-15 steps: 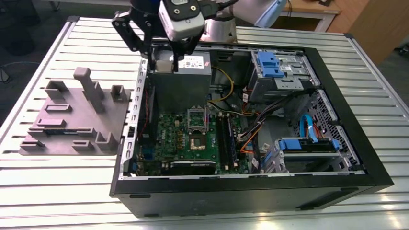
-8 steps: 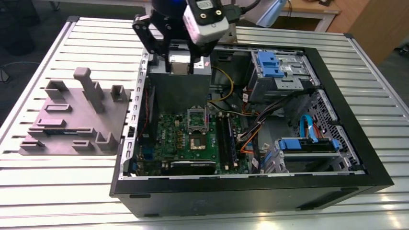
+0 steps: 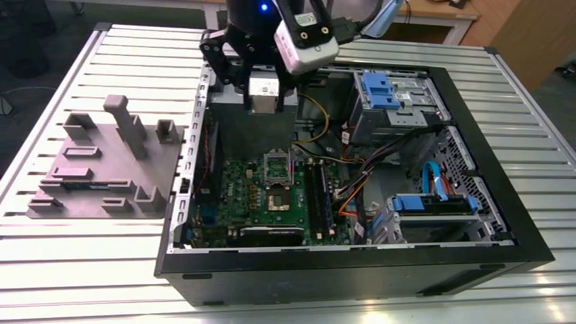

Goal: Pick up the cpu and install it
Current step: 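Pick up the cpu and move it towards the insertion slot, then place the cpu into insertion slot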

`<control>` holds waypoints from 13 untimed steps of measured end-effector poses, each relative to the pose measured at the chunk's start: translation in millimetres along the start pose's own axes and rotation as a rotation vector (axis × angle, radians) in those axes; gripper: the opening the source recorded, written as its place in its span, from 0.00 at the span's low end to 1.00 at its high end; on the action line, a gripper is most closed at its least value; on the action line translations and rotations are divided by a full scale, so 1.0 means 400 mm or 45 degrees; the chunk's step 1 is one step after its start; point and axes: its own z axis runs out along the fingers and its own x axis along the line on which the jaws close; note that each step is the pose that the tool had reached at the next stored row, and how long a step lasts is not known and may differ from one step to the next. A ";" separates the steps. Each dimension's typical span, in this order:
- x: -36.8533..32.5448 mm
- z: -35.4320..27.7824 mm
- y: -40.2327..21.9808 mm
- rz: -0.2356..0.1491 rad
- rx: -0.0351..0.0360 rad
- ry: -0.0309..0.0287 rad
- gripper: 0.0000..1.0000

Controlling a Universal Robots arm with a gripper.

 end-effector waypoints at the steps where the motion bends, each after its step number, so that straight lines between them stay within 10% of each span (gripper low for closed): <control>1: -0.005 0.003 -0.002 0.000 -0.0003 -0.0002 0.47; 6: -0.050 0.012 -0.003 0.000 0.0000 0.0000 0.47; 13: -0.054 0.013 -0.002 0.000 0.0001 0.0000 0.47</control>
